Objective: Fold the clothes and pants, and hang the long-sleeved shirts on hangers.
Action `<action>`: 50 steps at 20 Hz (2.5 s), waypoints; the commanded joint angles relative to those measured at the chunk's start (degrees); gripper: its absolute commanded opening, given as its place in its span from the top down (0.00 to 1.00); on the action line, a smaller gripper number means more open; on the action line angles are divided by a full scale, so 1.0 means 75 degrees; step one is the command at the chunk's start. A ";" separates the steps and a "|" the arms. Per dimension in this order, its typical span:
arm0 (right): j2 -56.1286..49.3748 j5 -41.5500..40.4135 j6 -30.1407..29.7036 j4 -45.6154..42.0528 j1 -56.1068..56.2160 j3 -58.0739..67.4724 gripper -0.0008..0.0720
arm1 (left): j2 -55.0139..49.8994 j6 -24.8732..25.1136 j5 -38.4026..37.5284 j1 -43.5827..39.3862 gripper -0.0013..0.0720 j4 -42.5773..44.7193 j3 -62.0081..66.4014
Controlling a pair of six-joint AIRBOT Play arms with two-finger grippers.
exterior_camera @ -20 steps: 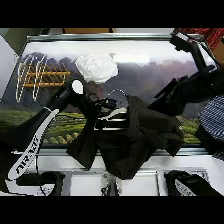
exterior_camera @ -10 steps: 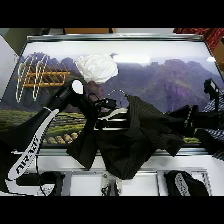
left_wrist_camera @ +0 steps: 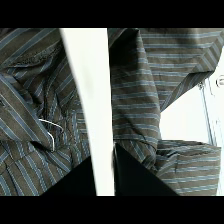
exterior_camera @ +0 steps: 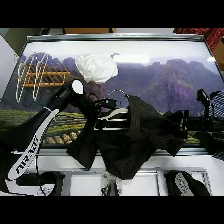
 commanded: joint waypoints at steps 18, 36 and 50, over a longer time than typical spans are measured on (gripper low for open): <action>-0.1090 -0.0134 -0.0705 0.0635 0.1282 -0.0166 0.25 | 0.0000 0.0000 -0.0003 0.0006 0.97 0.0000 -0.0003; -0.1084 -0.0149 -0.0822 0.0638 0.1282 -0.0166 0.97 | 0.0000 -0.0003 -0.0006 0.0006 0.97 0.0003 -0.0003; -0.1078 -0.0152 -0.1626 0.0641 0.1279 -0.0163 0.98 | 0.0000 -0.1078 0.0093 0.0009 0.43 0.0076 -0.0003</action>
